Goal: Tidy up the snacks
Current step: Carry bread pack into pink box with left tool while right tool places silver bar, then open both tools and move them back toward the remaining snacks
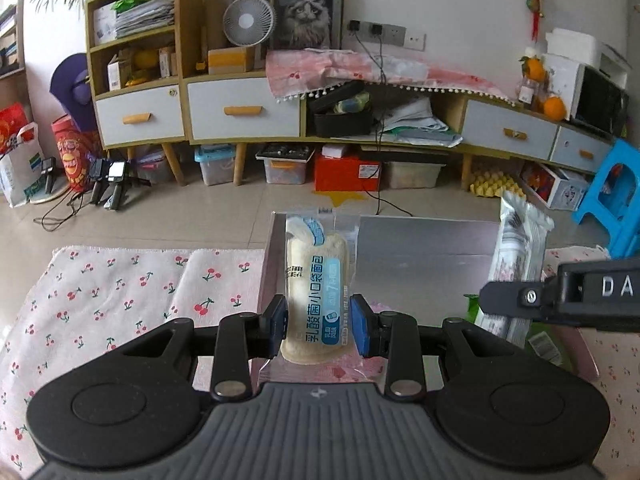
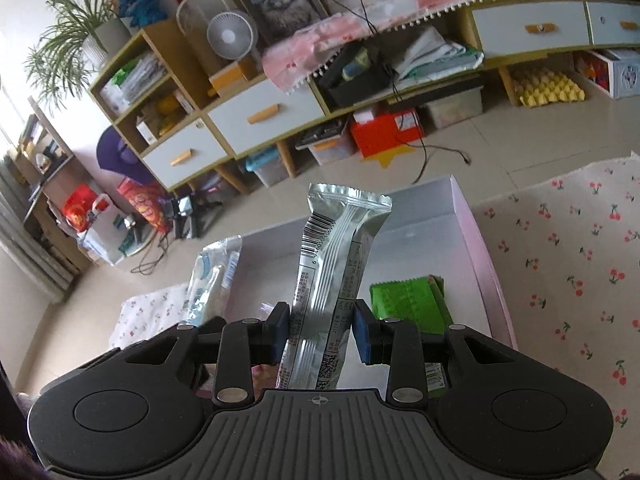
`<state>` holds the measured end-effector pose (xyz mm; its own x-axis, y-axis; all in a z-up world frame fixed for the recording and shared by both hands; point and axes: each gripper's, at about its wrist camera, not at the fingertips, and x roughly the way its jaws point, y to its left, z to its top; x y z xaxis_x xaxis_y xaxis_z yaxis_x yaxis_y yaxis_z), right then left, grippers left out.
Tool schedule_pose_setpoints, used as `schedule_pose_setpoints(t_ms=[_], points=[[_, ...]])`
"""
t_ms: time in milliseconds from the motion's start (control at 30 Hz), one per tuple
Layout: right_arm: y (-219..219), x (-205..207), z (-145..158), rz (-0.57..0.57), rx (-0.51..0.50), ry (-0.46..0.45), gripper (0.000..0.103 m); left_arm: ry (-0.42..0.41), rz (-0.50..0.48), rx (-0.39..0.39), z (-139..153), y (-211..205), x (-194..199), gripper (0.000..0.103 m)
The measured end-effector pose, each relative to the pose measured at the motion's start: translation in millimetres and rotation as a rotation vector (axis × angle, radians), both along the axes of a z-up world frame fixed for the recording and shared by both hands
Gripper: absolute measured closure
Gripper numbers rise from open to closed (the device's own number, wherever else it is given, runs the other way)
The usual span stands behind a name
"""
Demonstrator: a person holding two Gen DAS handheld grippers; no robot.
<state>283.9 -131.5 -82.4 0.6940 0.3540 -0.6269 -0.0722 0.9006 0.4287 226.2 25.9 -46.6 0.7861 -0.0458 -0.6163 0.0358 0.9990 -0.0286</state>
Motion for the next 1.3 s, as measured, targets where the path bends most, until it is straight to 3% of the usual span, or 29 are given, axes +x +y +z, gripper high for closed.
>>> schedule_pose_setpoints(t_ms=[133,267,367,633,700,900,1133,1300], points=[[-3,2,-3,0.001,0.018,0.004,0.067,0.005,0.004,-0.011,1,1,1,0.070],[-9,1,-1,-0.018,0.051,-0.001,0.058,0.000,0.005,-0.013,2,0,-1,0.063],[-12,2,0,-0.021,0.058,0.003,0.057,0.006,0.005,-0.015,2,-1,1,0.059],[-14,-7,11,-0.012,0.014,-0.004,0.046,0.038,-0.004,-0.023,8,4,-6,0.045],[-15,-14,18,-0.007,0.002,-0.016,0.037,0.038,-0.010,-0.015,12,4,-10,0.042],[-24,-33,34,-0.014,-0.024,-0.028,0.024,0.041,-0.018,-0.005,25,9,-24,0.027],[-29,-59,49,-0.005,-0.083,-0.038,0.015,0.093,0.021,-0.024,29,26,-40,0.009],[-28,-80,60,0.027,-0.116,-0.053,0.009,0.138,0.035,-0.009,33,36,-54,0.004]])
